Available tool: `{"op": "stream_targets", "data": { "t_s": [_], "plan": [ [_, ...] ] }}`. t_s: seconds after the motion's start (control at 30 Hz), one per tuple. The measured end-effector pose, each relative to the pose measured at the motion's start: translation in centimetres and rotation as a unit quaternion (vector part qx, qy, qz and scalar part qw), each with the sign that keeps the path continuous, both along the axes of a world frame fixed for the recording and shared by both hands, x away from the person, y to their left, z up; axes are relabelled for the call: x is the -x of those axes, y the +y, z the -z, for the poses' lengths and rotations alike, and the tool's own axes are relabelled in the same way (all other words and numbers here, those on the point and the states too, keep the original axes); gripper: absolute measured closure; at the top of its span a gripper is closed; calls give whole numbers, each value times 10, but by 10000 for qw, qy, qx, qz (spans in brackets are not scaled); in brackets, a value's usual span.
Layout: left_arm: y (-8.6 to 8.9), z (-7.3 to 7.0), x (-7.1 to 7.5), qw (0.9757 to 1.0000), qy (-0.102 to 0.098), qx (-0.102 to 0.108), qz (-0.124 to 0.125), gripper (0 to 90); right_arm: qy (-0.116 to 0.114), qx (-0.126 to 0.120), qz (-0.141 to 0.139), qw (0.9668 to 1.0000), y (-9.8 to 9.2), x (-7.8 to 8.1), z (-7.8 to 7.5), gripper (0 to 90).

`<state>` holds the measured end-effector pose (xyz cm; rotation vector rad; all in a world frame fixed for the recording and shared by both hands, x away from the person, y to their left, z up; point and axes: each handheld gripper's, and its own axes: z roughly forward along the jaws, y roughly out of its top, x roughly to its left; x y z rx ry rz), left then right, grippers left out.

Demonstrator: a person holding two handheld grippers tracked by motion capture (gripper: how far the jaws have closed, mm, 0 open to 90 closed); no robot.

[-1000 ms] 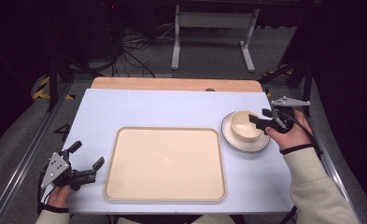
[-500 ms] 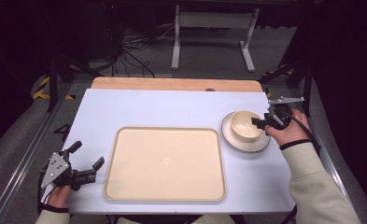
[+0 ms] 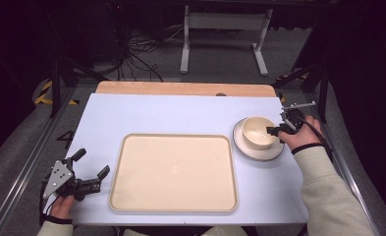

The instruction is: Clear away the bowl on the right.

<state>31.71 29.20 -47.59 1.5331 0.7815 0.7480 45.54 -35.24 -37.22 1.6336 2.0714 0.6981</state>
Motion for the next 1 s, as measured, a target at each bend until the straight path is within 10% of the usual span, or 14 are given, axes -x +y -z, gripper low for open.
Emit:
{"op": "stream_targets", "data": {
  "t_s": [1.0],
  "plan": [
    [0, 0, 0, 10000, -6, 10, -3, 2, 1199, -745, 886, 9860, -6, -15, 16, 790]
  ]
}}
